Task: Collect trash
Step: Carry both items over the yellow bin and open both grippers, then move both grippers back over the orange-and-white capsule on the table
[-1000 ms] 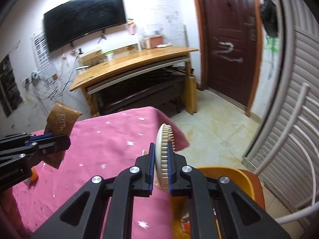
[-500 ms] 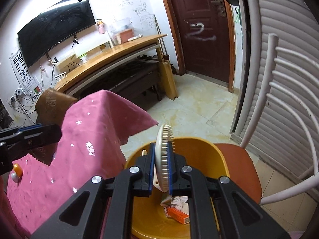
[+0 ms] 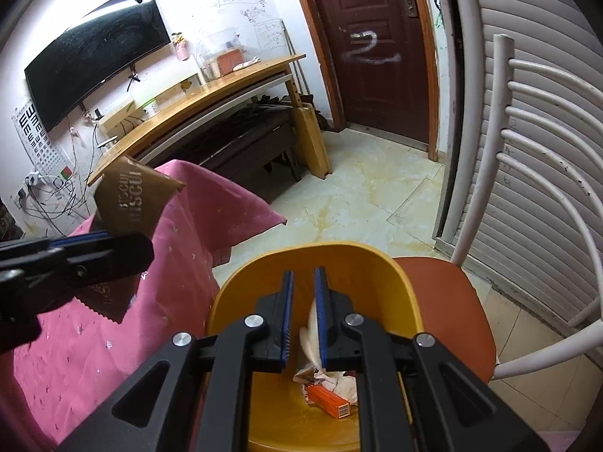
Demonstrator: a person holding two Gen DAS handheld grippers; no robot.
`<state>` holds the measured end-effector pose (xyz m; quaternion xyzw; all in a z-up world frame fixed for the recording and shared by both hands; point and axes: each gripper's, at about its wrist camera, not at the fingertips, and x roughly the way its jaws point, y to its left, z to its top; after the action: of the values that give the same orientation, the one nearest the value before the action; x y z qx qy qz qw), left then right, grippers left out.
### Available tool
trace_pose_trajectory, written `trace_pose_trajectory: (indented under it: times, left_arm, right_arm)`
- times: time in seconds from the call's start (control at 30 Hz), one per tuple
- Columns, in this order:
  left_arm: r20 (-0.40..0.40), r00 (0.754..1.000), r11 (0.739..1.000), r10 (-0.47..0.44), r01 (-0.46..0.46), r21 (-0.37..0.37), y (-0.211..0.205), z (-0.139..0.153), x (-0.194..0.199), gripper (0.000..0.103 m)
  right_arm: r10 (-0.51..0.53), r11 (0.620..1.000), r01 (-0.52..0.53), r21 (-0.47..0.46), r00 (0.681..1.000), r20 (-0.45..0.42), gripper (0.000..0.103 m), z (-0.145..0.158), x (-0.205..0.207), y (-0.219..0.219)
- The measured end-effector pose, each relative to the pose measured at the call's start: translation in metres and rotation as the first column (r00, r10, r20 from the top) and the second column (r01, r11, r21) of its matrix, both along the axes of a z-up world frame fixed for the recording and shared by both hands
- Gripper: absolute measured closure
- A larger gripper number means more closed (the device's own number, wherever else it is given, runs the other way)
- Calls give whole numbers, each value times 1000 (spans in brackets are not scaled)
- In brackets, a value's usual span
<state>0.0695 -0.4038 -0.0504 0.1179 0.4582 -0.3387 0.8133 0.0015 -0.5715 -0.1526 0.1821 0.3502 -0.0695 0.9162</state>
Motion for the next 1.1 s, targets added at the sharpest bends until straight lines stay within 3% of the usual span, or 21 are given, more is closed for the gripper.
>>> trace_pose_trajectory:
  times: [0.1,0.13,0.43,0.73,1.1]
  left_arm:
    - [-4,1000,1000,6,-6,-8,-1,1,0,49]
    - [2,1000,1000,11,-11,-15,0,3,0,44]
    - [16,999,999,28,-27,-45,16,15,-7,44]
    - [127,989,994,79,-69,-81,60,41,-21,37]
    - [184,952,965,246,-222,-141,145,54,-16,24]
  right_arm:
    - [-9,1000,9,6,1000,11,97,2,-4,-3]
    - [-11,1000,10,9,1000,14,97,3,-4,-4]
    - [4,1000,-4,0,999,35,97,8,-7,6]
    - [63,997,-59,-51,994,84,97,30,-10,31]
    - [177,977,-161,-142,979,106,95,70,-2,98]
